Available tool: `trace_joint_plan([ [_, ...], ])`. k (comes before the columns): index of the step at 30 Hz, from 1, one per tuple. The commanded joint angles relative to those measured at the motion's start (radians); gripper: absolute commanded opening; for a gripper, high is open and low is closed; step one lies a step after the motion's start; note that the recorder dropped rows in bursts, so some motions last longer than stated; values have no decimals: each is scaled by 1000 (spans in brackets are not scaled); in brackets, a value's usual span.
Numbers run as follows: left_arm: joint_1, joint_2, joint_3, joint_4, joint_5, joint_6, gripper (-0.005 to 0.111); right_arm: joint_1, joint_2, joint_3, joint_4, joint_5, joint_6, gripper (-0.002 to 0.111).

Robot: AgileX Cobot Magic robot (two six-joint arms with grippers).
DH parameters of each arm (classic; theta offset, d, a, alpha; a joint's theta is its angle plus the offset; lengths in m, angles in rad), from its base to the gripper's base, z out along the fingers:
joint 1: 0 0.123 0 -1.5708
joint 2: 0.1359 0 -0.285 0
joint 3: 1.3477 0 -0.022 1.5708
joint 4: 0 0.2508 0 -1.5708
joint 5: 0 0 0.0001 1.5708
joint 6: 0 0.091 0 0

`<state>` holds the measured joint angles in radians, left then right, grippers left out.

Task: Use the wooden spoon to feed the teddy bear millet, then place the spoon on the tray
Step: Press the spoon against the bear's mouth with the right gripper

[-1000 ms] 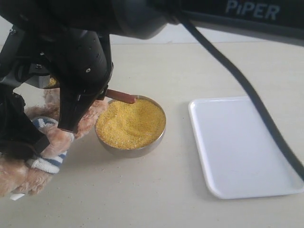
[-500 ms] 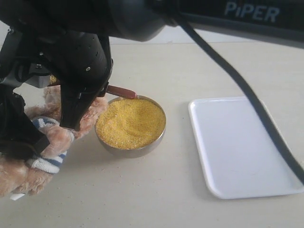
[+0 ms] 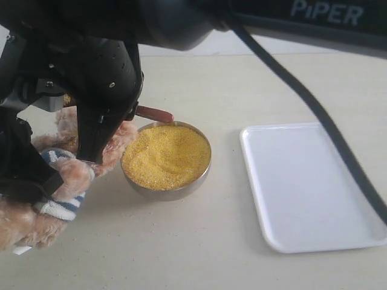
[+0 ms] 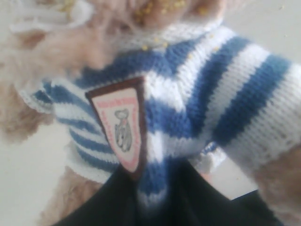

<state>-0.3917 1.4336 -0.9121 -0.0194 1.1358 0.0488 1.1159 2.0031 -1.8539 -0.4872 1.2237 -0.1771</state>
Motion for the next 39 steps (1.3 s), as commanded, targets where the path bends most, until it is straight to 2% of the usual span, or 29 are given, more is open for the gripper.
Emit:
trace_joint_plan([
  [1, -1, -7, 0, -8, -7, 1, 4, -1, -26, -7, -5, -3, -12, 0],
  [16, -1, -7, 0, 45, 44, 4, 4, -1, -26, 3, 24, -3, -58, 0],
  [22, -1, -7, 0, 47, 43, 35, 4, -1, -28, 84, -19, -3, -75, 0],
  [39, -1, -7, 0, 47, 41, 127, 4, 1, -63, 85, -17, -3, -83, 0],
])
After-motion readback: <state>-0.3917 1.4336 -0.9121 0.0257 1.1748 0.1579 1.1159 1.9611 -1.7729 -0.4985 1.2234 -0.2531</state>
